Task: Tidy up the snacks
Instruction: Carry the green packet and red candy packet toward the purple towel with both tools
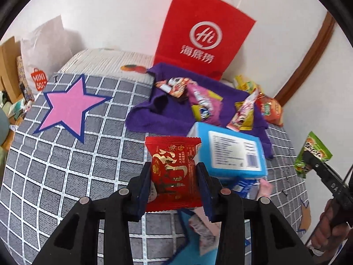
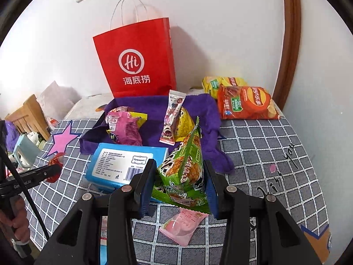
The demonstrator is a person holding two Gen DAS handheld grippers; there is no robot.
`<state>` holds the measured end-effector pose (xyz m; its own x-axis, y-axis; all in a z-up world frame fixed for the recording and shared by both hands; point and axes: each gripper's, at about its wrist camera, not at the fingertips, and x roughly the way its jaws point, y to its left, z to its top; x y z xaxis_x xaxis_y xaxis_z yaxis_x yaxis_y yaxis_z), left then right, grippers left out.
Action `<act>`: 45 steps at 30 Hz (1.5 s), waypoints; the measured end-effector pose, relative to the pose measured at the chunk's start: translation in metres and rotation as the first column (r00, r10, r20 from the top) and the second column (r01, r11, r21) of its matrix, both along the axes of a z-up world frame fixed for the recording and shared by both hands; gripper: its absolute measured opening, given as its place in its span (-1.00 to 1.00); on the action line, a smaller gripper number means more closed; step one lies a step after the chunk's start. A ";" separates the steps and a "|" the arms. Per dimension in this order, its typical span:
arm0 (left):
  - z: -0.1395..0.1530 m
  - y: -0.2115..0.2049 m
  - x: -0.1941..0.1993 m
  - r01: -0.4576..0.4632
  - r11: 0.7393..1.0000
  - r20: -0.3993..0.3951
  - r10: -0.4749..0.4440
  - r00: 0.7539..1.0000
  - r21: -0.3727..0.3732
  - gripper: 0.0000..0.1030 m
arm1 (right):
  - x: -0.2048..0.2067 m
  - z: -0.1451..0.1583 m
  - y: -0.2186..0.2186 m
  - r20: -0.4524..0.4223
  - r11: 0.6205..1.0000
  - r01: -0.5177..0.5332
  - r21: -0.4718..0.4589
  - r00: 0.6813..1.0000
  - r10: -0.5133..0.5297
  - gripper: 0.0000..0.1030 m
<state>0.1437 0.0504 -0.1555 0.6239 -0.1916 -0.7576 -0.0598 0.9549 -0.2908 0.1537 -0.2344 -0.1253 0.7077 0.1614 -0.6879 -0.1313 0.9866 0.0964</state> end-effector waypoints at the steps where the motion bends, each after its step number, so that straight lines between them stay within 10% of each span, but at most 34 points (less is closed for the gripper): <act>1: 0.003 -0.002 -0.002 0.004 1.000 0.008 -0.004 1.000 -0.001 -0.27 | -0.001 0.001 0.001 0.000 1.000 0.000 0.000 1.000 0.000 -0.18; 45: 0.020 -0.024 0.016 0.047 0.999 0.044 -0.046 0.998 -0.027 -0.27 | 0.026 0.020 0.017 0.049 0.999 -0.041 0.010 0.998 0.040 -0.20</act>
<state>0.1601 0.0261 -0.1351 0.6462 -0.2424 -0.7236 -0.0020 0.9477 -0.3192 0.1801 -0.2177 -0.1053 0.7334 0.1977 -0.6504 -0.1758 0.9794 0.0994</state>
